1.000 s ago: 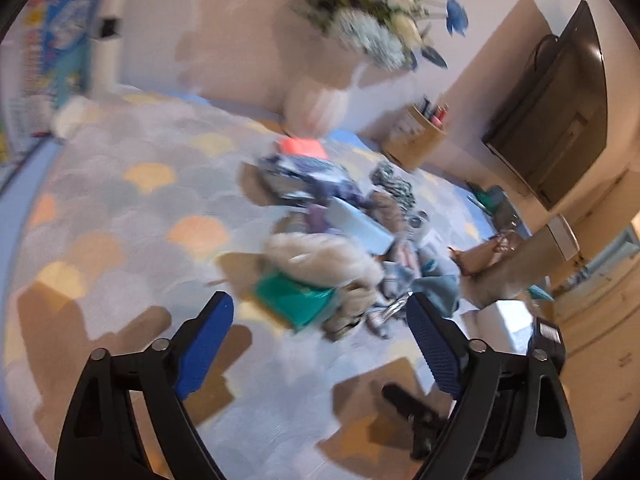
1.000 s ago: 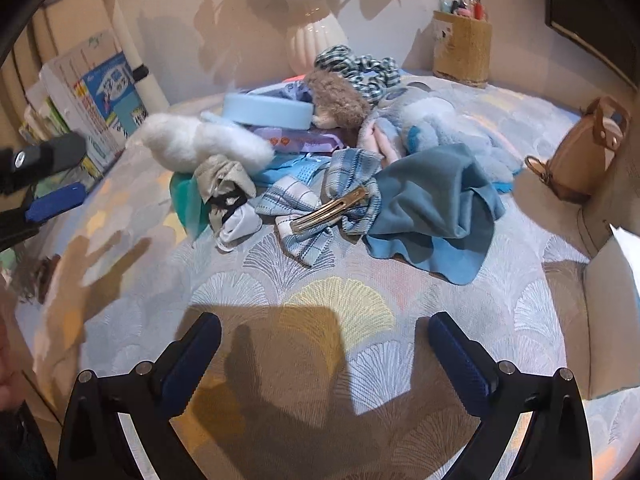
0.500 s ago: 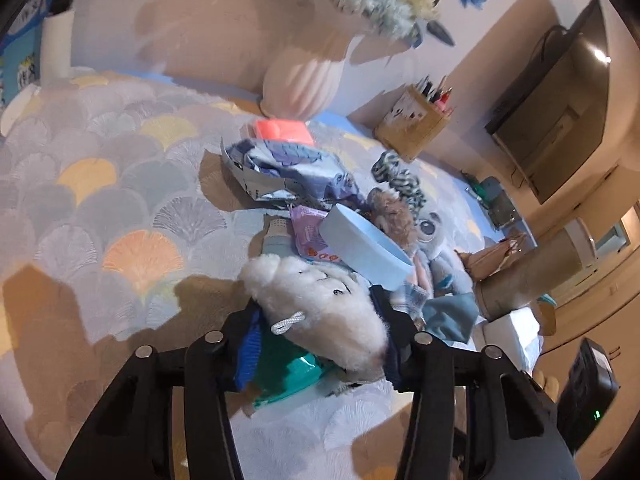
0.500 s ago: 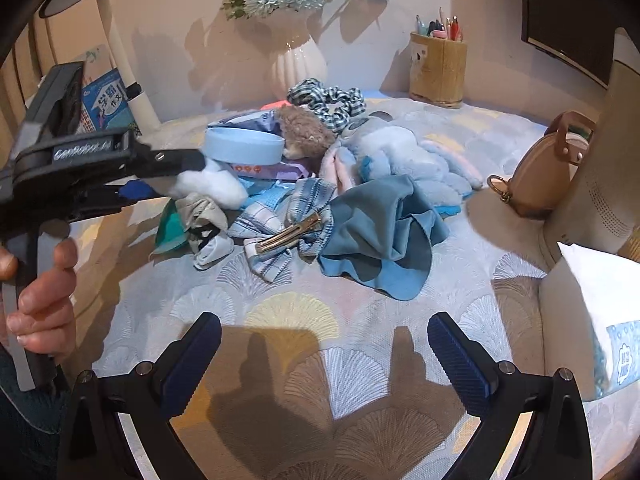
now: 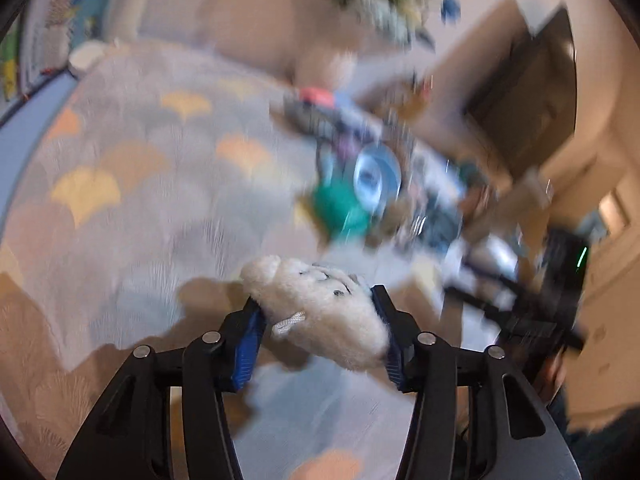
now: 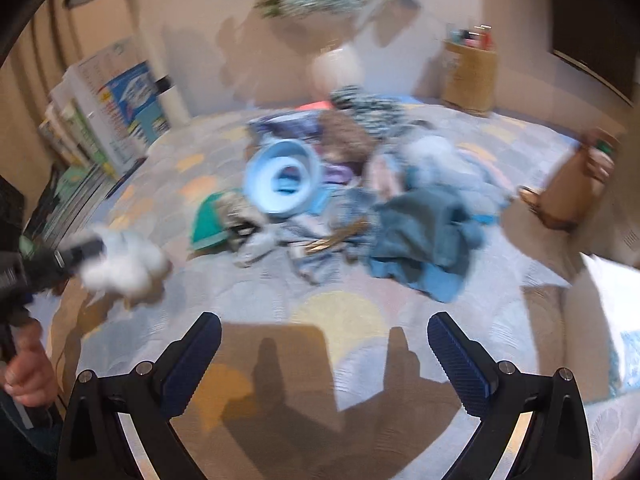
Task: Organize soft objects
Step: 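Grasp the white plush toy with the left gripper while the right grasps the beige plush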
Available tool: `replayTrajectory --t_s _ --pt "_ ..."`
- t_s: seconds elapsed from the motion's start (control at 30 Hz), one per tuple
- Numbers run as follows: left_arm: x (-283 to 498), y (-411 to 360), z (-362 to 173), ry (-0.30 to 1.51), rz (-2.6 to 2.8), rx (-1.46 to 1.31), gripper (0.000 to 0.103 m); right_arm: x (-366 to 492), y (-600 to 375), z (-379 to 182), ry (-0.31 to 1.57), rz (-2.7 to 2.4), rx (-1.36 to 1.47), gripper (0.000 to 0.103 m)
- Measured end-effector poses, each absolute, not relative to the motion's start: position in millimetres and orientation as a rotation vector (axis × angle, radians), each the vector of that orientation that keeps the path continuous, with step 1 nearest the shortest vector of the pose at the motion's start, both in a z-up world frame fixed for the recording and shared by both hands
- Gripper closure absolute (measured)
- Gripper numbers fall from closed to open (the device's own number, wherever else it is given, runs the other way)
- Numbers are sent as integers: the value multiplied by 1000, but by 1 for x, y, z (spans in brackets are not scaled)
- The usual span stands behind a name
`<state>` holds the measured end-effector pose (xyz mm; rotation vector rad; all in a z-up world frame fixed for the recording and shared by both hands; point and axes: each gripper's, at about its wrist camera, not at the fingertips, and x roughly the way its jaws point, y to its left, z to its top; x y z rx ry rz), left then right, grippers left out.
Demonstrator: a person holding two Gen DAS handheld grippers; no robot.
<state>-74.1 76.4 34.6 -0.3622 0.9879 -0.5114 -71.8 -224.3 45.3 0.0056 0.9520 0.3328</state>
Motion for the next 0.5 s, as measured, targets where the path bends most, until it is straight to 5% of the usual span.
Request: replayTrajectory --t_s 0.07,0.2,0.5 --pt "-77 74 31 1005 -508 -310 32 -68 -209 48 958 359 -26 0" --pt "-79 83 34 996 -432 -235 24 -52 -184 49 985 408 -42 0" --pt "-97 65 40 1000 -485 4 24 -15 -163 44 1016 498 29 48"
